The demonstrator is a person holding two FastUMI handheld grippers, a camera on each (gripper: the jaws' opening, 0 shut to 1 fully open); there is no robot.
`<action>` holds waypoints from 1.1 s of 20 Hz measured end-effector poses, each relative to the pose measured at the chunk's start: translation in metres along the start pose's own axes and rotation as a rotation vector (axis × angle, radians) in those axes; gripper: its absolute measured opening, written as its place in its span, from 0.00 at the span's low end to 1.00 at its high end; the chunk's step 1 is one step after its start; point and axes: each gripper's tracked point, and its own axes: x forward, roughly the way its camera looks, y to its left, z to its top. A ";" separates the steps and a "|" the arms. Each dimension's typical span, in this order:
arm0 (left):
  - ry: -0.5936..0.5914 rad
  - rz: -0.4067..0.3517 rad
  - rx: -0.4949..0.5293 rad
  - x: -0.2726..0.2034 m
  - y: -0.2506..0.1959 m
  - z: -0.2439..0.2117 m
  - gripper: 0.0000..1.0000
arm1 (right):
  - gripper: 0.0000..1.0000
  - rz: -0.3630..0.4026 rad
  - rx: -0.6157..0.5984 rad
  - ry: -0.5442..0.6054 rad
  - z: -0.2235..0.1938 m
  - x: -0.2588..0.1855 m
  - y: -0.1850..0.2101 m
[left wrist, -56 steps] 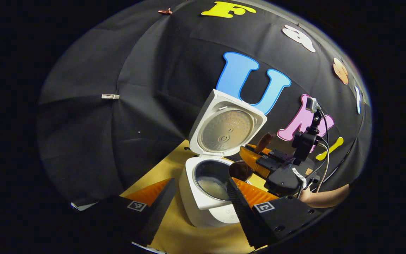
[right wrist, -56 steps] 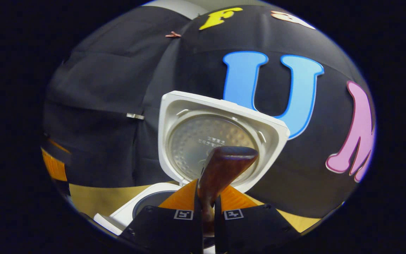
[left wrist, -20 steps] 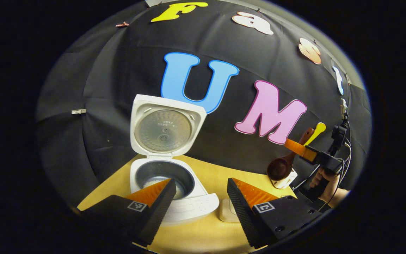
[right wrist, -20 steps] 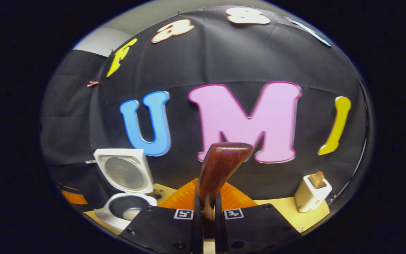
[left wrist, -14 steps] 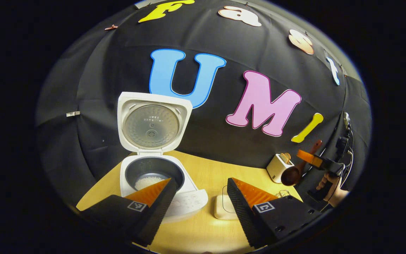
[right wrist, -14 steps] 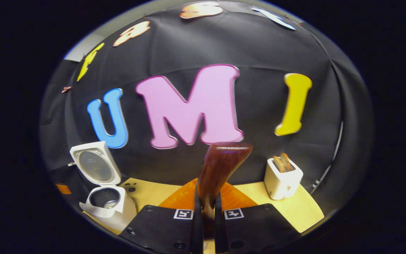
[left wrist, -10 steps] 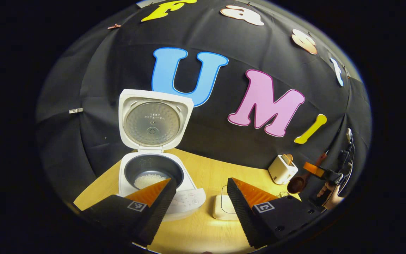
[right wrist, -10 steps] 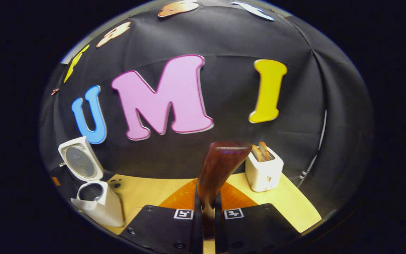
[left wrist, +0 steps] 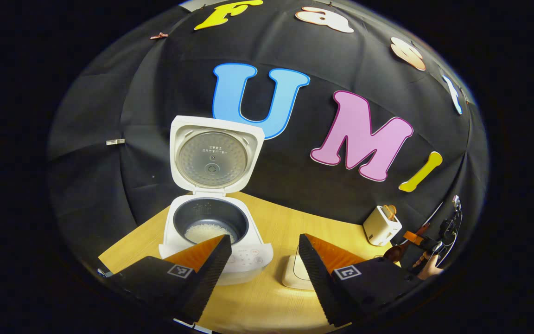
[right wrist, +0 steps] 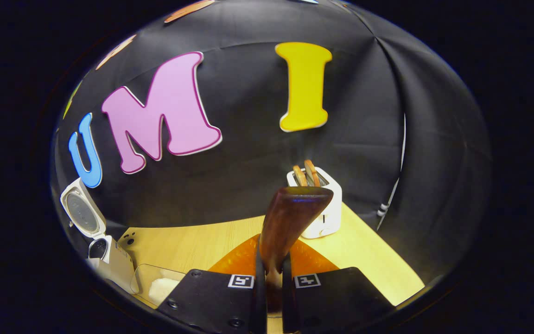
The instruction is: Close the left gripper, press the button to open the rice cooker; take a wooden spoon from the chopstick holder with the right hand, scoop a spoonful of rice and pour it into the rice cooker, then put the wooden spoon back into the chopstick holder.
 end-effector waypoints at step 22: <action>-0.046 0.036 0.008 0.001 0.007 0.024 0.95 | 0.90 -0.098 0.108 0.205 -0.074 0.000 -0.034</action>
